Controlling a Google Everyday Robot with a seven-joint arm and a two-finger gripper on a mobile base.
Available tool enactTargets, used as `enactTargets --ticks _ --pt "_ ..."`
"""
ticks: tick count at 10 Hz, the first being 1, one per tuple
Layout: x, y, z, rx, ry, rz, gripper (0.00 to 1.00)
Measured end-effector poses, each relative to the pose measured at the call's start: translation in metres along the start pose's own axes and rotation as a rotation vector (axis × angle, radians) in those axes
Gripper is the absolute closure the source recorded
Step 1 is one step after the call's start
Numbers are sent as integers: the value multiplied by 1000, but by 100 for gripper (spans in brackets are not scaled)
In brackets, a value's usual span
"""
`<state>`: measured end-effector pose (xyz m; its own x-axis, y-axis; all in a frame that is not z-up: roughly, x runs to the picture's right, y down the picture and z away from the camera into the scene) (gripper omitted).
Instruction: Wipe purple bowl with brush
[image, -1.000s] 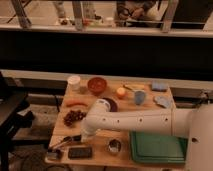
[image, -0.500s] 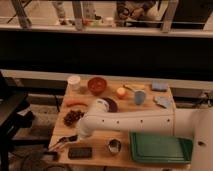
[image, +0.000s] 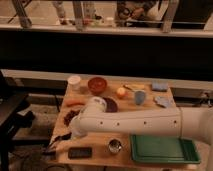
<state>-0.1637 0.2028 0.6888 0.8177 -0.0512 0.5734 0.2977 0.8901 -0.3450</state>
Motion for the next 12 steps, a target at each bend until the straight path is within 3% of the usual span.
enactTargets --ticks 7,12 --pt "-31 -10 -45 116 -5 -100 100" --pt "-22 -14 -82 219 51 -120 100"
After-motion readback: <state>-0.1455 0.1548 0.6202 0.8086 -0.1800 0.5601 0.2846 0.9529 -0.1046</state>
